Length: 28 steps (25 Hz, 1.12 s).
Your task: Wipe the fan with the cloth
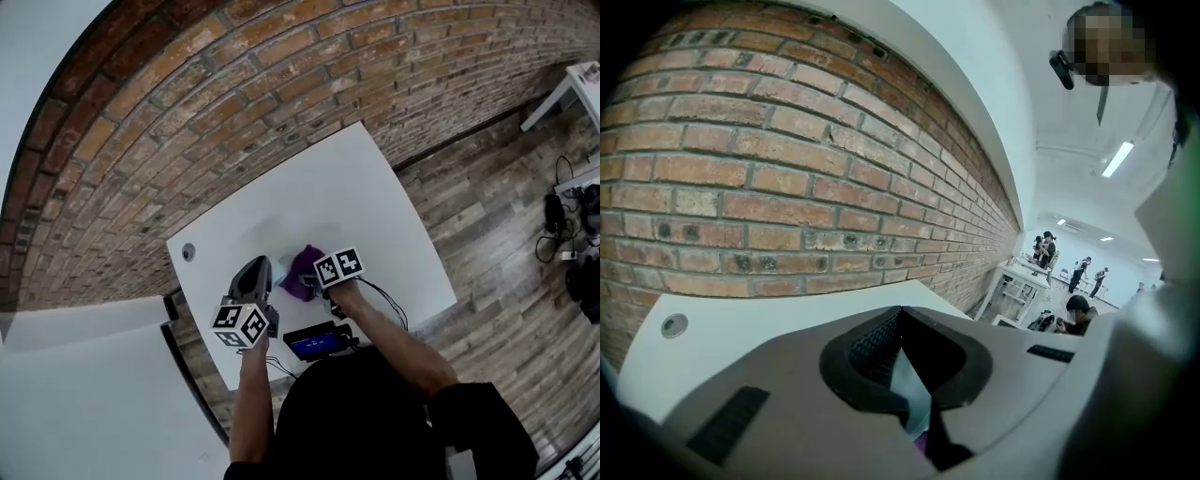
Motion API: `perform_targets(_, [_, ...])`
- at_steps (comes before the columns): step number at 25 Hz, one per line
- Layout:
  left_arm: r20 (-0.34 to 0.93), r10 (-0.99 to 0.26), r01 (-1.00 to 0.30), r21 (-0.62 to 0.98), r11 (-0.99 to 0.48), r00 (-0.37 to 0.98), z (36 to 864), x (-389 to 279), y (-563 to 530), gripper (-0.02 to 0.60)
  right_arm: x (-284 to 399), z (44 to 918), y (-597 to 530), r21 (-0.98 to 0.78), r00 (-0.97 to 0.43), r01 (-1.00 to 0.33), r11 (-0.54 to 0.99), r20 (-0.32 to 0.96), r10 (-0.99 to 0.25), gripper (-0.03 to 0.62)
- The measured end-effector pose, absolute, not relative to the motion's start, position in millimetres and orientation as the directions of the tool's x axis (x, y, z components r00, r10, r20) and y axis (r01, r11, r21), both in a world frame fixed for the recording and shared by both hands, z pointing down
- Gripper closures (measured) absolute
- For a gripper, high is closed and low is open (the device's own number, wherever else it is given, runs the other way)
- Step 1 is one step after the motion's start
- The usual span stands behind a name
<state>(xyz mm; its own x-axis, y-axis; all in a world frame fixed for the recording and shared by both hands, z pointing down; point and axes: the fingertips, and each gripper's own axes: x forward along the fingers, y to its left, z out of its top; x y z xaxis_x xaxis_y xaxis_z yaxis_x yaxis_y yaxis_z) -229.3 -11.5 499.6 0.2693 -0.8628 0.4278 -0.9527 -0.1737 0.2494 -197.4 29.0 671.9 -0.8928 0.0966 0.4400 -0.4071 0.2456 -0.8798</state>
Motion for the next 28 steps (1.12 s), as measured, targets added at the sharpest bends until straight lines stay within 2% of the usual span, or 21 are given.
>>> perform_targets(4, [0.428, -0.862, -0.952, 0.25, -0.177, 0.272, 499.6, -229.1, -12.4, 0.577, -175.1, 659.2, -7.2, -0.836, -0.874, -0.476, 0.274, 0.485, -0.038, 0.522])
perform_targets(6, [0.427, -0.862, -0.952, 0.247, -0.178, 0.272, 499.7, -229.9, -12.7, 0.577, -176.0, 621.5, -29.2, -0.879, -0.922, -0.387, 0.277, 0.366, -0.128, 0.522])
perform_targets(8, [0.425, -0.863, -0.953, 0.245, -0.178, 0.271, 499.6, -230.3, -12.9, 0.577, -186.8, 579.0, -41.9, -0.938, -0.967, -0.231, 0.259, 0.19, -0.171, 0.522])
perform_targets(10, [0.424, -0.865, -0.954, 0.243, -0.177, 0.269, 499.3, -230.4, -12.4, 0.577, -203.0, 557.6, -39.2, -0.968, -0.985, -0.119, 0.222, 0.086, -0.153, 0.522])
perform_targets(11, [0.424, -0.865, -0.954, 0.243, -0.176, 0.268, 499.4, -230.3, -11.9, 0.577, -211.1, 558.9, -33.6, -0.974, -0.988, -0.103, 0.203, 0.077, -0.131, 0.522])
perform_targets(16, [0.422, -0.866, -0.954, 0.243, -0.177, 0.268, 499.8, -229.0, -12.2, 0.577, -218.0, 622.1, -23.6, -0.961, -0.968, -0.246, 0.128, 0.236, -0.091, 0.522])
perform_targets(20, [0.418, -0.869, -0.955, 0.242, -0.174, 0.264, 499.0, -230.4, -12.2, 0.577, -208.4, 668.8, -18.0, -0.875, -0.896, -0.434, 0.213, 0.443, -0.006, 0.522])
perform_targets(23, [0.417, -0.869, -0.953, 0.246, -0.175, 0.267, 499.1, -229.8, -12.1, 0.577, -199.2, 674.3, -12.9, -0.774, -0.822, -0.497, 0.392, 0.565, 0.073, 0.522])
perform_targets(25, [0.416, -0.869, -0.952, 0.251, -0.175, 0.27, 499.4, -229.5, -11.9, 0.577, -188.5, 670.4, -15.7, -0.644, -0.745, -0.527, 0.555, 0.664, 0.062, 0.522])
perform_targets(27, [0.414, -0.869, -0.951, 0.254, -0.176, 0.271, 499.5, -229.5, -11.3, 0.577, -184.2, 651.6, -23.0, -0.614, -0.759, -0.519, 0.594, 0.651, 0.01, 0.522])
perform_targets(28, [0.413, -0.87, -0.951, 0.253, -0.176, 0.27, 499.4, -229.9, -11.4, 0.577, -187.2, 633.3, -26.7, -0.668, -0.812, -0.485, 0.564, 0.583, -0.008, 0.522])
